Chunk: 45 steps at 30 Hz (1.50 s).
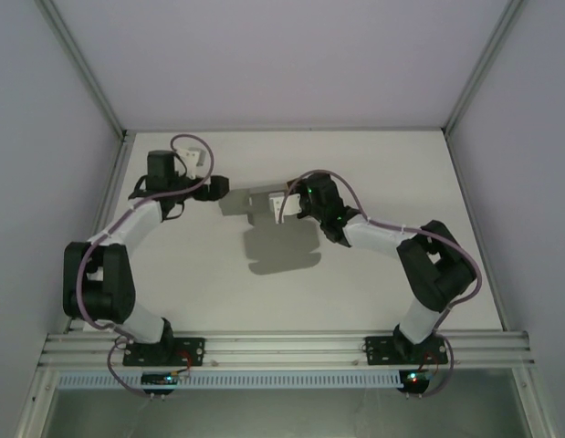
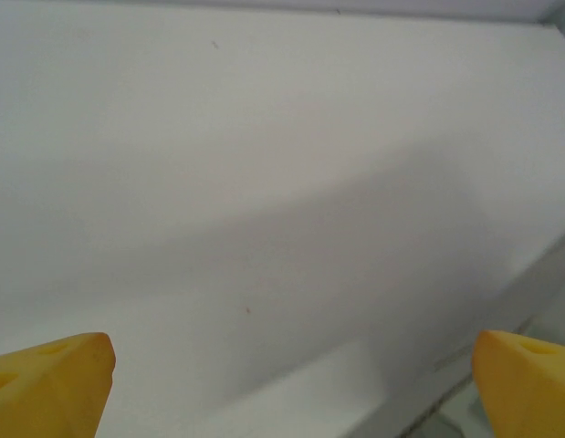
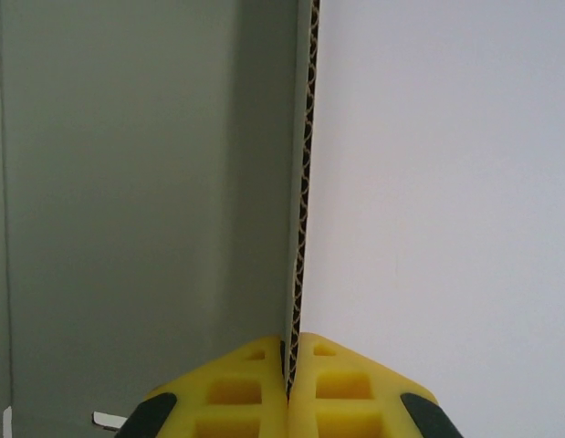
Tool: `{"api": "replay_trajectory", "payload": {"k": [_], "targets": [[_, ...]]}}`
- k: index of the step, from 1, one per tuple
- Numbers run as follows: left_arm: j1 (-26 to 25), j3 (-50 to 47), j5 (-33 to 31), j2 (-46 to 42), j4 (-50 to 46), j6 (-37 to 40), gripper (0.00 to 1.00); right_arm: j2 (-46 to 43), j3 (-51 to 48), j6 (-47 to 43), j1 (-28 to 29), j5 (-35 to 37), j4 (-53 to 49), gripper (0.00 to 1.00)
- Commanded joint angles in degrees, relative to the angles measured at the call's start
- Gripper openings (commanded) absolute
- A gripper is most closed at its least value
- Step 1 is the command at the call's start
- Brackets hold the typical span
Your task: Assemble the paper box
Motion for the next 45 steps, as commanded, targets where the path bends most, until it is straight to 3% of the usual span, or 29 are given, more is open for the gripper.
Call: {"api": "replay_trajectory", "payload": {"k": [1, 4, 7, 10, 11, 14, 17, 18, 25, 30, 45], "targets": [[-0.7, 1.5, 12.8, 2.5, -7.4, 13.5, 0.99, 0.2, -0.2, -2.7, -0.1, 0.3, 4.7, 0.0], [-1.1, 3.1, 15.5, 4.9, -10.6, 16.0, 1.0, 0.2, 0.0, -2.2, 0.2, 1.5, 3.4, 0.0], [-1.9, 3.9, 12.8, 6.9, -9.7, 15.7, 1.0, 0.0, -0.2, -1.6, 0.6, 2.0, 3.0, 0.0], [-2.8, 5.5, 11.7, 8.4, -9.3, 14.7, 0.87, 0.1, 0.3, -1.3, 1.0, 2.9, 2.4, 0.0], [-3.1, 5.5, 11.7, 8.5, -8.6, 14.4, 0.81, 0.2, 0.3, -1.1, 1.2, 3.0, 2.2, 0.0], [-4.2, 4.0, 10.3, 7.4, -5.1, 13.1, 0.45, 0.5, 0.5, -0.5, 1.3, 3.8, 1.9, 0.0], [-6.0, 1.4, 5.6, 5.2, -1.0, 11.1, 0.03, 1.6, 1.7, 0.1, 1.6, 7.1, 1.6, 0.0], [-6.9, 0.5, 3.5, 4.3, 0.2, 10.4, 0.0, 2.1, 2.0, 0.1, 1.7, 8.1, 1.9, 0.0], [-16.7, -4.6, -14.6, 0.0, 7.1, 2.8, 0.0, 4.2, 3.1, 0.7, 2.4, 13.2, 3.3, 0.0], [-23.2, -6.2, -15.0, 0.8, 10.1, 4.0, 0.01, 5.5, 2.7, 0.7, 2.5, 13.2, 6.3, 0.0], [-25.1, -14.6, -15.8, 8.3, 24.8, 1.5, 0.06, 5.5, -4.5, 2.0, 0.9, 11.6, 18.0, 0.0]]}}
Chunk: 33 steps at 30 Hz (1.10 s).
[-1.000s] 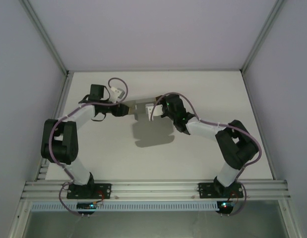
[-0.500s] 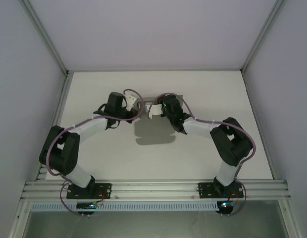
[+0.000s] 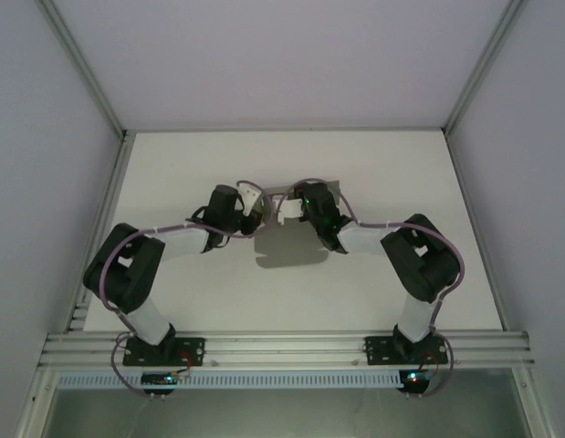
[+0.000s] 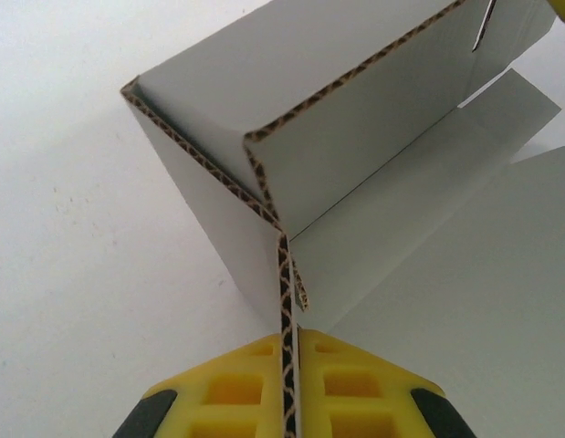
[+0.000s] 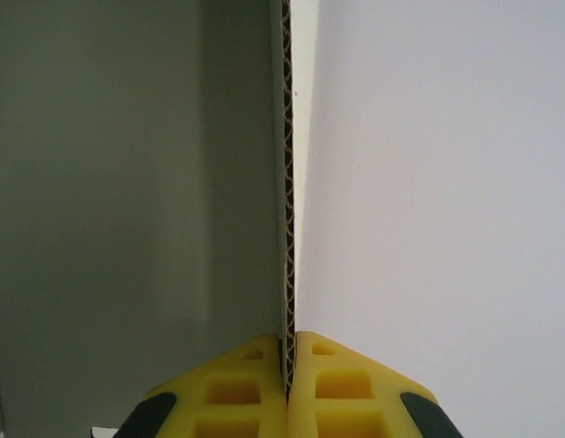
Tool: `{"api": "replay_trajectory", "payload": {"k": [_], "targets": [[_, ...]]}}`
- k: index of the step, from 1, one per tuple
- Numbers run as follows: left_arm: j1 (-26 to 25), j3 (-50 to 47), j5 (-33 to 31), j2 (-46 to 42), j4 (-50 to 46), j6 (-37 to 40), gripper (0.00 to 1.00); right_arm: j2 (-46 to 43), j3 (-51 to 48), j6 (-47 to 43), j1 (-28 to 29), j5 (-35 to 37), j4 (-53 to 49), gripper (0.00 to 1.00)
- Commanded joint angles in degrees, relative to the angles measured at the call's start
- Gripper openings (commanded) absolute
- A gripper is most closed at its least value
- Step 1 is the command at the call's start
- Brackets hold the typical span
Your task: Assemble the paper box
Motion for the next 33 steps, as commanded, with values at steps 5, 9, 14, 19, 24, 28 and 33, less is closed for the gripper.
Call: {"api": "replay_trajectory", "payload": {"k": [5, 9, 14, 19, 24, 28, 33], "targets": [[-2.0, -1.5, 0.6, 3.5, 3.2, -0.1, 0.08, 0.5, -2.3, 1.0, 0.0, -0.8, 9.9, 0.0], [-1.9, -2.6, -0.7, 2.5, 3.4, -0.3, 0.22, 0.6, -3.5, -1.4, 0.3, 1.6, 10.0, 0.0], [-1.9, -5.2, -4.3, -1.0, 4.7, -1.1, 0.42, 0.0, -5.9, -2.9, 0.4, 2.4, 12.0, 0.0], [-1.9, -8.0, -7.0, -8.9, 5.2, -2.7, 1.0, 0.3, -7.1, -5.6, 0.8, 2.6, 12.1, 0.0], [0.0, -10.3, -18.7, -17.0, 2.8, -3.6, 1.0, 0.9, -7.9, -9.1, 0.9, 2.1, 13.4, 0.0], [6.0, -7.4, -19.9, -20.2, -3.6, -9.7, 0.99, 1.8, -9.5, -11.0, 1.0, 2.1, 18.6, 0.0], [12.4, -2.2, -18.7, -14.9, -6.9, -14.4, 1.0, 2.6, -9.1, -11.4, 1.4, 3.2, 20.1, 0.0]]}}
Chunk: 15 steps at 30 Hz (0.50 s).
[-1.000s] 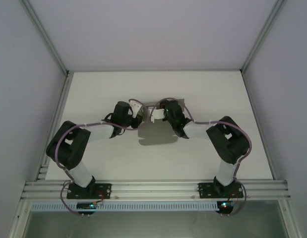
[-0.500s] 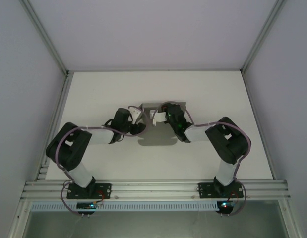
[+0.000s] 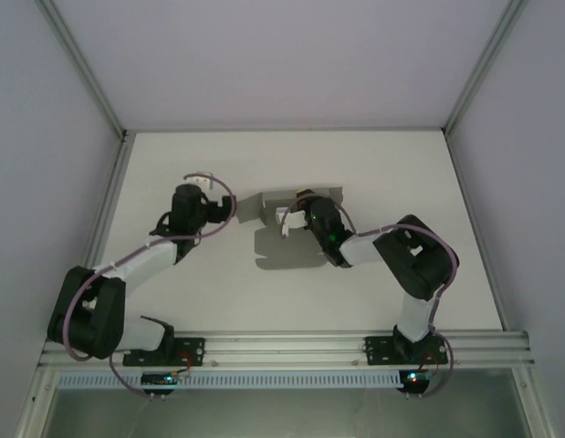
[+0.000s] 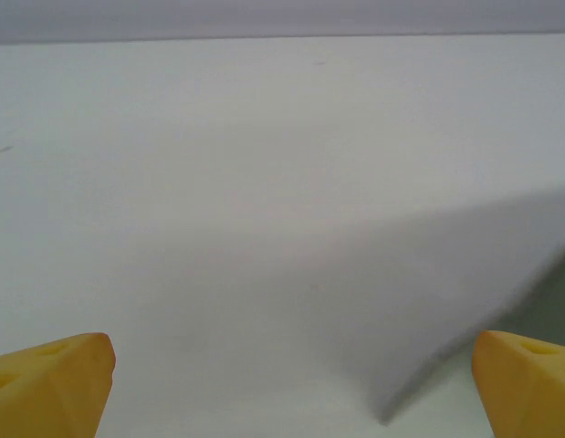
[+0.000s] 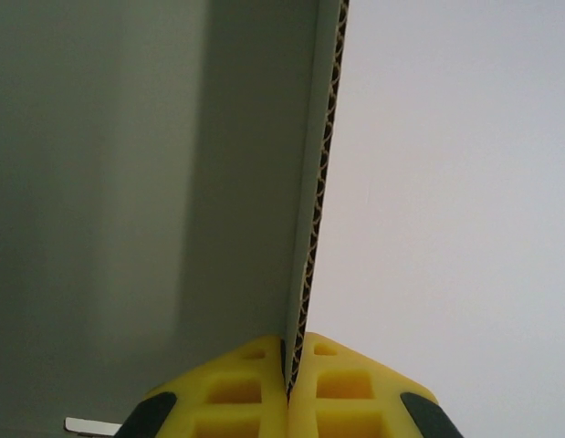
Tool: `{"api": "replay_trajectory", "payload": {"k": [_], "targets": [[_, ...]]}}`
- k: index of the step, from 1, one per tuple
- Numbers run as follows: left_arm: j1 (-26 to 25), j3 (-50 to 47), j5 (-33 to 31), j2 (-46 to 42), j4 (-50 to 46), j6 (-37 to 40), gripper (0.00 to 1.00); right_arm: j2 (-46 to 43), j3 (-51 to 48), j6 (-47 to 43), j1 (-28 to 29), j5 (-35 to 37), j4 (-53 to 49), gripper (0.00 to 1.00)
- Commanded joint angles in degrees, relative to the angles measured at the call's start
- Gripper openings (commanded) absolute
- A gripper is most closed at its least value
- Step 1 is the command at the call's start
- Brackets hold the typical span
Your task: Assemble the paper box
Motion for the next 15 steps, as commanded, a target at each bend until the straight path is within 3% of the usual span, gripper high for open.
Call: {"api": "replay_trajectory", "payload": {"k": [1, 6, 10, 15], "targets": [[2.7, 4.9, 1.8, 4.8, -4.2, -3.3, 1.0, 1.0, -0.2, -1.3, 0.5, 1.3, 2.2, 0.0], [3.3, 9.5, 10.1, 14.1, -2.1, -1.0, 1.0, 1.0, 0.4, 0.6, 0.5, 0.7, 0.9, 0.0], [1.8, 7.8, 23.9, 14.2, 2.7, 3.4, 0.97, 1.2, 1.2, 1.5, 0.4, 1.1, -0.3, 0.0], [-0.9, 4.8, 30.6, 13.2, 3.6, 6.0, 0.88, 1.3, 1.6, 2.1, 0.4, 2.0, -0.3, 0.0]]}}
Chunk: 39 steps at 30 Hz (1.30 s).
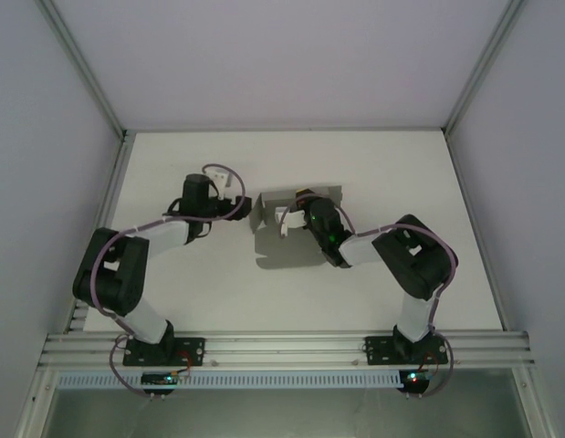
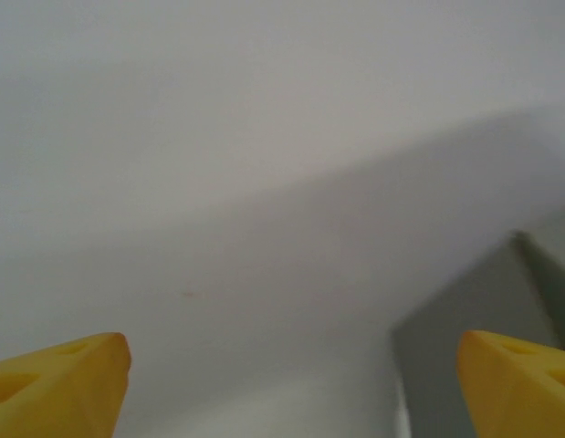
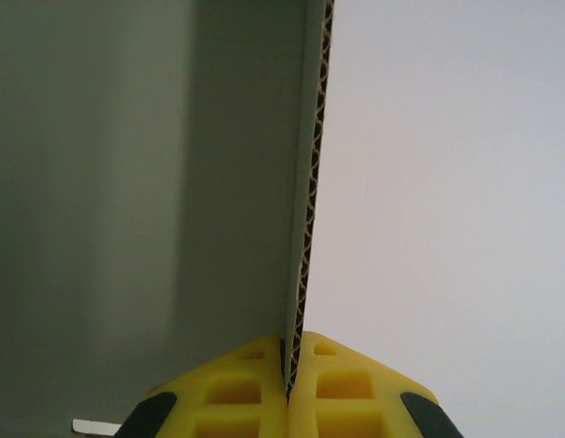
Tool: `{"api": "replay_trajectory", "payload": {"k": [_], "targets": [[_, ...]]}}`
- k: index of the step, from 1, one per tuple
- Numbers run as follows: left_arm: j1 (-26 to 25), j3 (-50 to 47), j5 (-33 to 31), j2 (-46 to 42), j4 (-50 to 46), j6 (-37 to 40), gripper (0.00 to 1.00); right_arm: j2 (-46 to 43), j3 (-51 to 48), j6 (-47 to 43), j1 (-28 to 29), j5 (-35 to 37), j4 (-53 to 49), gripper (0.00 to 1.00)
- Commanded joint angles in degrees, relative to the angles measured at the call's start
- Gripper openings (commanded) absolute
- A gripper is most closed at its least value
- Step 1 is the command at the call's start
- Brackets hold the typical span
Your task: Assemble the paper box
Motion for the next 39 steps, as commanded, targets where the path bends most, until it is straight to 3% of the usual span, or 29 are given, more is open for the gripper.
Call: {"api": "replay_trajectory", "payload": {"k": [1, 5, 14, 20, 23, 27, 34, 38, 39], "targets": [[-2.0, -2.2, 9.1, -1.4, 0.8, 4.0, 0.86, 1.0, 1.3, 1.2, 0.1, 1.8, -0.7, 0.0], [-4.8, -4.1, 9.2, 0.2, 3.3, 4.4, 0.79, 0.9, 1.1, 1.9, 0.4, 3.1, -1.0, 0.0], [-6.6, -3.5, 7.7, 5.1, 10.6, 5.0, 0.76, 0.4, 1.4, 3.7, 1.1, 2.9, -4.1, 0.0], [-8.2, 0.3, 7.1, 9.8, 9.3, 7.8, 0.75, 1.0, 1.2, 4.1, 1.5, 2.5, -4.3, 0.0], [-8.2, 0.7, 4.9, 10.8, 10.9, 7.0, 0.7, 0.6, 0.8, 4.5, 2.0, 2.0, -5.8, 0.0], [-8.2, 1.2, 3.4, 11.4, 14.8, 7.0, 0.65, 0.0, 1.0, 5.9, 2.1, -0.5, -11.2, 0.0], [-8.2, 6.1, 3.5, 15.3, 15.6, 7.0, 0.66, 0.9, 2.3, 8.3, 1.7, -6.2, -17.1, 0.0], [-8.1, 7.8, 2.5, 16.3, 13.5, 6.5, 0.59, 1.1, 4.1, 10.0, 1.4, -7.8, -22.2, 0.0], [-8.1, 7.8, 1.9, 16.1, 13.8, 5.7, 0.52, 1.1, 4.3, 10.3, 1.4, -8.0, -23.0, 0.0]]}}
